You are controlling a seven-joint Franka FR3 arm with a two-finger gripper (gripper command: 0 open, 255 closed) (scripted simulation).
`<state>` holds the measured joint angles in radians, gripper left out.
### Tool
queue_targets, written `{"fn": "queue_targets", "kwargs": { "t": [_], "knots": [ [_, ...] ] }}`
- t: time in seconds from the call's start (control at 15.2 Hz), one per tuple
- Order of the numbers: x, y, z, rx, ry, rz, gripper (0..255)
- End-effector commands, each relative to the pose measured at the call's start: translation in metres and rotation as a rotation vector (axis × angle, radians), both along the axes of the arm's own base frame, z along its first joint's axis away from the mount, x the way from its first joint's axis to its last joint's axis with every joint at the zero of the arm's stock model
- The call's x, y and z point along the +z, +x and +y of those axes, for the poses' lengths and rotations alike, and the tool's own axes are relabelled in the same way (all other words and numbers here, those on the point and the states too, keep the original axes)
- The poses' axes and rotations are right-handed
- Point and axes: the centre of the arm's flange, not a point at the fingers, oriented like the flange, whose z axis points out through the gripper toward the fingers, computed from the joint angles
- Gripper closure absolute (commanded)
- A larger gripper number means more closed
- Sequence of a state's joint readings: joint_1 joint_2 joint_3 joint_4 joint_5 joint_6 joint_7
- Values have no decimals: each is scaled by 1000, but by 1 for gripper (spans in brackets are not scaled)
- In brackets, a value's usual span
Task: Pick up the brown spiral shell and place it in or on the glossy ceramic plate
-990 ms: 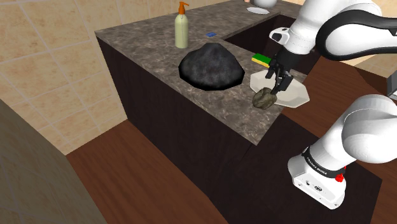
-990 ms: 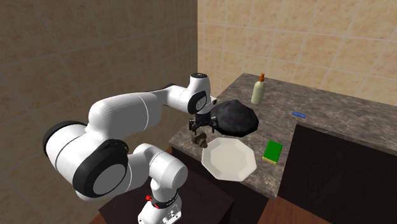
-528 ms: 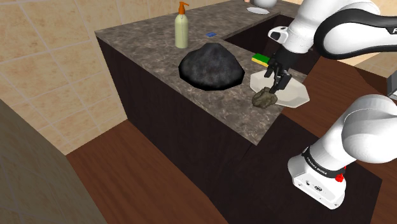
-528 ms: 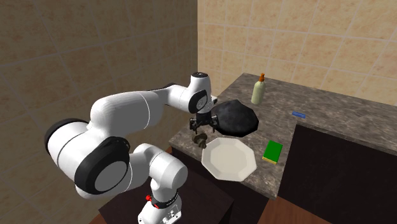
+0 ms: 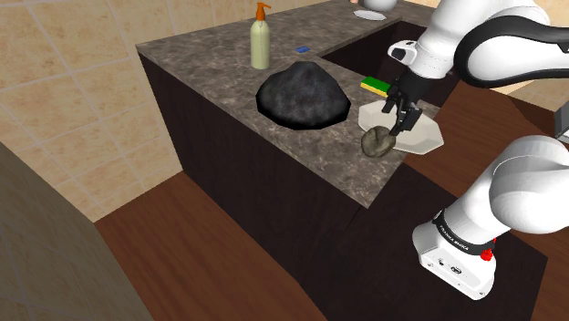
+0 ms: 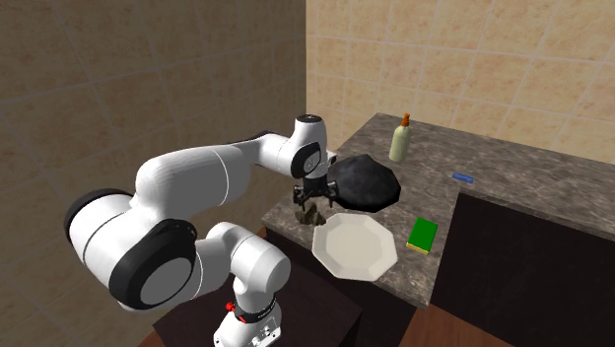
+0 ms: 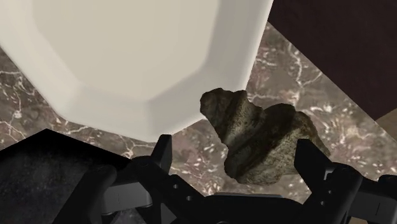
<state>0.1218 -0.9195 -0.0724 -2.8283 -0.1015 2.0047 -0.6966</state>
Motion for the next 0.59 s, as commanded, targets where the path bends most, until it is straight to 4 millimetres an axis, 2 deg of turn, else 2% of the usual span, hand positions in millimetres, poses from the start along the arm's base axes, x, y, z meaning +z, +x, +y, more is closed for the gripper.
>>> {"fn": "queue_targets", "kwargs": {
  "t": [0.0, 0.53],
  "knots": [
    [-17, -3, 5, 1, -9, 57, 255],
    [25, -3, 5, 1, -9, 57, 255]
  ]
}}
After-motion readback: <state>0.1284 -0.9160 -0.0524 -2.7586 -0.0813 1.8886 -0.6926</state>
